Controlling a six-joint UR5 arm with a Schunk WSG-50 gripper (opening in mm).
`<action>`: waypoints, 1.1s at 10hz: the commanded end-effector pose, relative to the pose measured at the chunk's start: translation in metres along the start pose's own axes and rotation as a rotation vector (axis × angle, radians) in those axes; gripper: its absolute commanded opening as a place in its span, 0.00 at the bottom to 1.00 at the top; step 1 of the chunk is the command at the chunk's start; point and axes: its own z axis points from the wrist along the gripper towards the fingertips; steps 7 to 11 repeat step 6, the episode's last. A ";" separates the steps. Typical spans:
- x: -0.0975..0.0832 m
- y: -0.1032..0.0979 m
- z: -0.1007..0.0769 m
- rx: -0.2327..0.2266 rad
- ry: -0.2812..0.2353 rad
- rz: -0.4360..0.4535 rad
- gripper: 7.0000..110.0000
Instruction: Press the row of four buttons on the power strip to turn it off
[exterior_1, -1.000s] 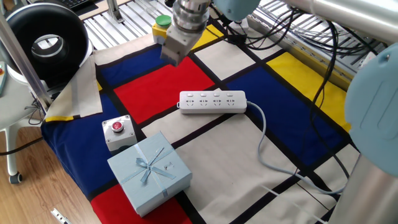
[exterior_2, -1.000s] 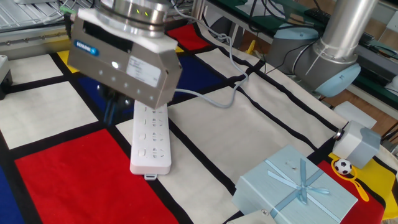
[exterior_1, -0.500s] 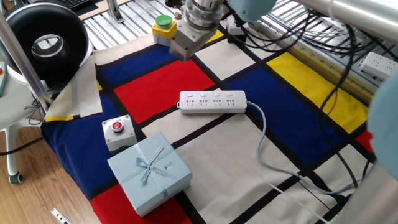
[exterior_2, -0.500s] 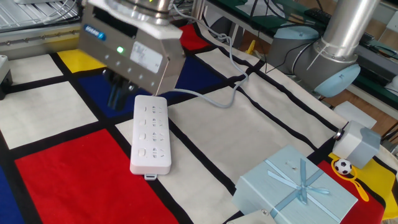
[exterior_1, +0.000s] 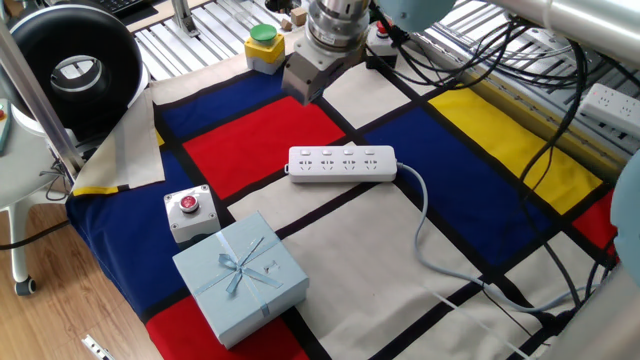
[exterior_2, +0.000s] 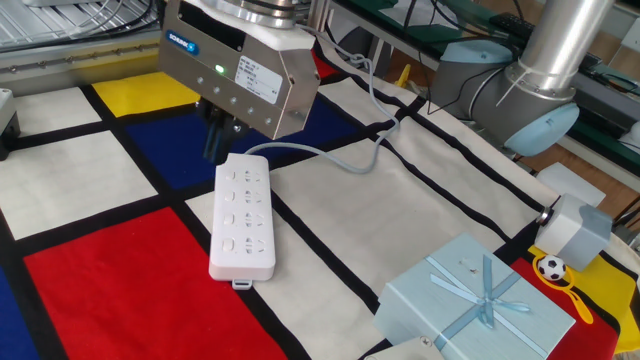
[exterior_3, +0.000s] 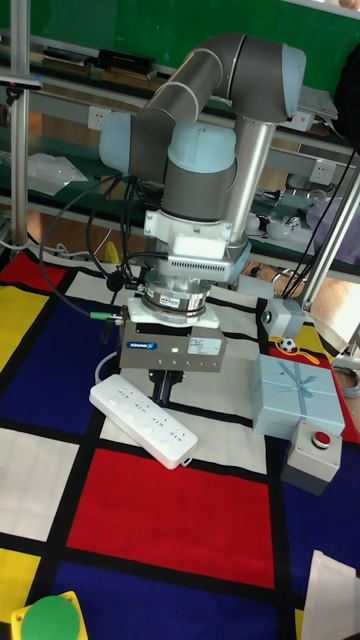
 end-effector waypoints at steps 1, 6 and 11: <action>-0.006 0.004 0.004 -0.027 0.013 0.011 0.00; -0.004 0.004 0.005 -0.030 0.022 -0.002 0.00; -0.004 0.004 0.005 -0.030 0.022 -0.002 0.00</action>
